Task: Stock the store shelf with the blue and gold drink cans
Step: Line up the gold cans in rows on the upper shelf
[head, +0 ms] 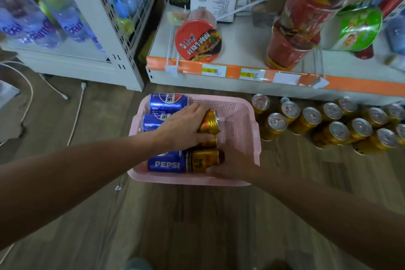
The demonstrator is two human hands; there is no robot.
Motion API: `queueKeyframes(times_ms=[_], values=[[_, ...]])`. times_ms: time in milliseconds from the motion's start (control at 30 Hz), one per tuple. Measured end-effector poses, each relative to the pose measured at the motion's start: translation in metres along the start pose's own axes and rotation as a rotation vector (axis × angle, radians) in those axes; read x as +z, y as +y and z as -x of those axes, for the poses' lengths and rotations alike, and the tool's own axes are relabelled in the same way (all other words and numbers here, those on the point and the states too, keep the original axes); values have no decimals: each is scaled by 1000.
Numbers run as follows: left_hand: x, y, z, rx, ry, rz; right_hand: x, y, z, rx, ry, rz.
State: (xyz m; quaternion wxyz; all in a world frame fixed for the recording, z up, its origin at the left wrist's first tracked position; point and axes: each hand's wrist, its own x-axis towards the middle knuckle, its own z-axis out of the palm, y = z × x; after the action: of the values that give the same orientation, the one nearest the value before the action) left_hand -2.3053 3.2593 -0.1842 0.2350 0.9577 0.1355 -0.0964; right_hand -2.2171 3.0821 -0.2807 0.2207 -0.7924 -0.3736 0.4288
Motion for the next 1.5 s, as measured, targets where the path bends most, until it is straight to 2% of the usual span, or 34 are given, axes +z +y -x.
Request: queueKeyframes(times_ms=[167,300,433,567,700,767,867,1000,1067,1167,1300,1500], values=[[5,1,-2,-59,57,179,-24,6,4,12,131,-97],[1,3,-4,-118,140,376,-56,-7,21,30,174,-476],[-11,16,-8,-178,194,673,-96,-22,35,-8,161,-698],[-16,29,-18,-288,290,924,-122,-38,37,-19,233,-902],[-20,40,-33,-360,303,1252,-143,-45,51,-21,203,-1025],[-21,48,-34,-423,251,1392,-153,-47,61,25,221,-1104],[-22,64,-21,-486,145,1415,-161,-49,79,98,250,-1167],[-41,94,16,-449,98,1327,-164,-59,108,229,332,-1235],[-61,115,35,-461,101,1360,-172,-73,136,265,354,-1258],[-105,148,52,-585,157,1463,-197,-104,187,325,410,-1304],[-196,217,69,-695,187,1542,-255,-161,269,302,411,-1313],[-359,360,101,-533,121,1483,-372,-266,398,245,456,-1215]])
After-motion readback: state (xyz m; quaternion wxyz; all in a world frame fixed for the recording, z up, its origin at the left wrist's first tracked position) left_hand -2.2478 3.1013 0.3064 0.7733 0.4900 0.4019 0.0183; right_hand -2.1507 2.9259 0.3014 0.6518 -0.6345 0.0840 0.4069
